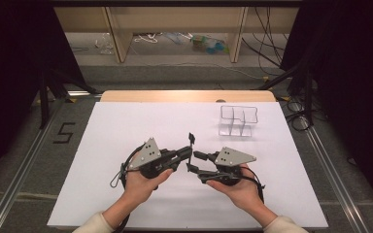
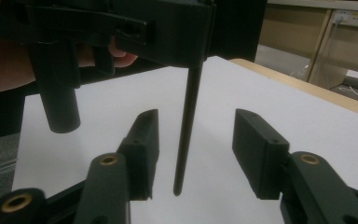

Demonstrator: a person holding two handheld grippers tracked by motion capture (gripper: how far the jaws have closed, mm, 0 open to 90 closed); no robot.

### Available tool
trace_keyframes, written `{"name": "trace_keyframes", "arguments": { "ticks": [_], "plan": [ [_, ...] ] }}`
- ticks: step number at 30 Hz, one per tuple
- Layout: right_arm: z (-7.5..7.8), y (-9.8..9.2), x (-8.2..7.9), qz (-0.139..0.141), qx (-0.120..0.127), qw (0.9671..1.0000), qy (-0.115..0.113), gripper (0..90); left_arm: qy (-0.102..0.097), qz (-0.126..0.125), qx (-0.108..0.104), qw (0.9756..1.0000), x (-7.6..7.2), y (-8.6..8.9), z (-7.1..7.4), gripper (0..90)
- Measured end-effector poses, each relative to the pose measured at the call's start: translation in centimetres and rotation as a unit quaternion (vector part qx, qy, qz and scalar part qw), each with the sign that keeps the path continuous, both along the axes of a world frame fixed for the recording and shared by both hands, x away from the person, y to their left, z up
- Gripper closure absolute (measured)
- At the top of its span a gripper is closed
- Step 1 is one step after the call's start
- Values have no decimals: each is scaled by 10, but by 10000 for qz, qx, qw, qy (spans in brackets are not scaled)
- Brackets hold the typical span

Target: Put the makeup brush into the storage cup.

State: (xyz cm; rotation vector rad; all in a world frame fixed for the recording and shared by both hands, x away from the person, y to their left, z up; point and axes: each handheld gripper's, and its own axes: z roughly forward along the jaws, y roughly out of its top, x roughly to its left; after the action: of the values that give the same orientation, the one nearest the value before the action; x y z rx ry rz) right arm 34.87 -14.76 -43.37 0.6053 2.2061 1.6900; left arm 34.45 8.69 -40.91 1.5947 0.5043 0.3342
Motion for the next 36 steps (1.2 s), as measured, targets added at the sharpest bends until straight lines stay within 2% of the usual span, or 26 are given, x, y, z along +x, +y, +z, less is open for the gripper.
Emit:
{"name": "trace_keyframes", "arguments": {
  "ticks": [1, 6, 11, 13, 15, 19, 20, 22, 25, 32, 33, 34, 35, 36],
  "plan": [
    [1, 0, 0, -26, -84, 10000, -19, 556, 3, -1, -5, 10000, 0, 0, 0, 860],
    [0, 3, 2, -11, -87, 9999, -133, 615, -1, -1, 18, 10000, 0, -1, 0, 860],
    [-1, 4, 4, 4, 14, 10000, -85, 671, 2, 4, 14, 10000, 0, -2, -1, 860],
    [0, 3, 3, 17, -32, 10000, -59, 683, 12, 8, 9, 10000, 0, -2, -1, 860],
    [-1, 4, 4, -41, 80, 9999, -124, 705, 22, 17, 9, 10000, 1, -2, -2, 860],
    [-1, 4, 3, -58, 81, 9999, -124, 738, 24, 28, -21, 10000, 1, -2, -2, 860],
    [-1, 4, 4, -55, 153, 9998, -147, 754, 10, 24, -15, 10000, 1, -2, -2, 859],
    [-1, 3, 3, -64, 68, 9999, -140, 766, 28, 36, -26, 10000, 1, -2, -2, 859],
    [-1, 4, 3, -57, 138, 9998, -160, 798, 36, 40, -24, 10000, 1, -1, -3, 859],
    [0, 4, 3, -63, 74, 9998, -177, 852, 22, 60, 7, 10000, 2, -1, -4, 858],
    [-1, 3, 3, -80, 90, 9998, -132, 855, 24, 65, 6, 10000, 2, -1, -4, 857],
    [-2, 4, 4, -80, 202, 9996, -180, 855, 22, 65, 6, 10000, 2, -1, -4, 856],
    [0, 2, 3, -94, 77, 9998, -125, 856, 14, 61, 6, 10000, 2, -2, -4, 850],
    [0, 2, 3, -94, 77, 9998, -125, 856, 14, 61, 6, 10000, 2, -2, -4, 837]
  ]
}}
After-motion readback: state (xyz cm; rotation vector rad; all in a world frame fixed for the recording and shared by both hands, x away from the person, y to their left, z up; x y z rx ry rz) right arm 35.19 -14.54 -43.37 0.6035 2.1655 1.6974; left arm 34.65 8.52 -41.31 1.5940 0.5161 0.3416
